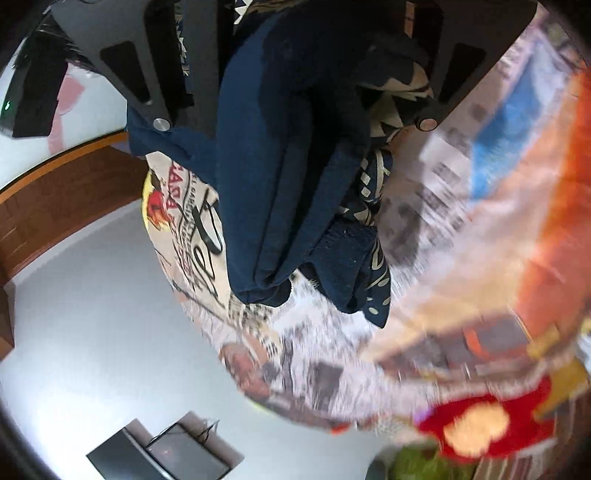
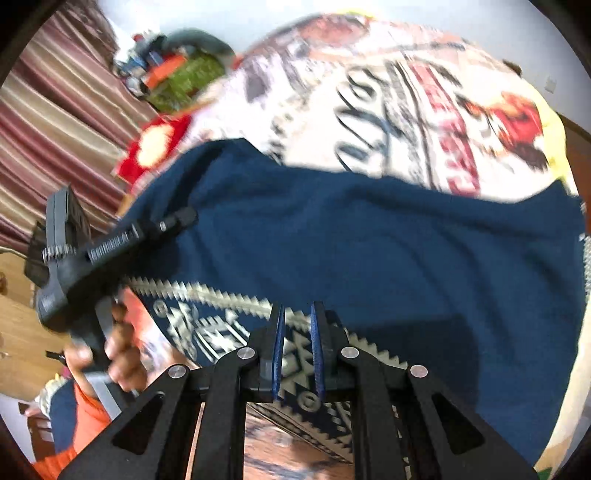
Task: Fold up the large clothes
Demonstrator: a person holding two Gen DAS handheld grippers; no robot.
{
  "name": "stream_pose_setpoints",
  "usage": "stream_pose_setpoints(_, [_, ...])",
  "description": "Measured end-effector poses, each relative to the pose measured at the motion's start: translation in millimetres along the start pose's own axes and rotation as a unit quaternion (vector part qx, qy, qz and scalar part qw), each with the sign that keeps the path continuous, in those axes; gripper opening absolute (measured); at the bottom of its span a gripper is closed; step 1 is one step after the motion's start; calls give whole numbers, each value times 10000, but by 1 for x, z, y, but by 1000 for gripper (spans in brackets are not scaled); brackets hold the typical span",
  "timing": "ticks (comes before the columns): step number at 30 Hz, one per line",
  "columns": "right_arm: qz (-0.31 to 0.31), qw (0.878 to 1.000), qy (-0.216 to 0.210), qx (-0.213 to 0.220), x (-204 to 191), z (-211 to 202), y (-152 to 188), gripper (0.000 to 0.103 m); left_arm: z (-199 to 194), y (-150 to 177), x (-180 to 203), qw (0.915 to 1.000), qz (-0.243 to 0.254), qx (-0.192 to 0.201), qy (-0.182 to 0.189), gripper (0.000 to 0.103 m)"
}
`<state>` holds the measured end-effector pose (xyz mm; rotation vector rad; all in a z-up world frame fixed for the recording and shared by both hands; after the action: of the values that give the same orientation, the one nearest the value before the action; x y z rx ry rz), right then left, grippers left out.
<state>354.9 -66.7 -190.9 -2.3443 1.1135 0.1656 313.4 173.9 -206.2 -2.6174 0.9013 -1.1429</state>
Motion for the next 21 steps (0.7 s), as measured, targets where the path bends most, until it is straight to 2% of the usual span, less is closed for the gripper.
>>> stream_pose_setpoints(2, [-45, 9999, -87, 100, -15, 4, -7, 10, -16, 0, -12, 9998, 60, 131, -116, 24])
stream_pose_setpoints(4, [-86, 9998, -184, -5, -27, 18, -8, 10, -22, -3, -18, 9995, 90, 209, -239, 24])
stream_pose_setpoints(6, [-197, 9984, -265, -468, -44, 54, -2, 10, -21, -3, -25, 9995, 73, 137, -292, 24])
stream_pose_setpoints(8, [-500, 9959, -139, -737, -58, 83, 9, 9, -15, -1, -28, 9994, 35, 63, -338, 24])
stream_pose_setpoints(10, [-830, 9941, 86, -692, -68, 91, 14, 9, -17, 2, -25, 9991, 151, 105, -383, 24])
stream_pose_setpoints(12, [-1219, 9894, 414, -669, -81, 87, 14, 9, -20, 3, -14, 9992, 259, 106, -289, 24])
stream_pose_setpoints(14, [-1305, 9880, 403, -723, -84, 79, 14, 9, -21, 3, -1, 9990, 372, 119, -204, 24])
stream_pose_setpoints(18, [-939, 9941, 51, -548, -66, 50, 21, 9, -32, 14, 35, 9966, 806, 186, -31, 23])
stream_pose_setpoints(21, [-672, 9972, 115, -309, -43, 22, 30, 9, -35, 25, 66, 9930, 1156, 215, 60, 23])
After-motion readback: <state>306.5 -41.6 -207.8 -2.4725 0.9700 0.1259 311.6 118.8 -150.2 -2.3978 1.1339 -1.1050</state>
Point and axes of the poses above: each gripper's, at about its wrist camera, not at the fingertips, and z roughly the way its jaws point, x to its right, y to its underside, the point moved 3 cm from there along z, roughly the way its jaws point, and after that the axes turned 11 degrees about -z, right-handed, at the moved point
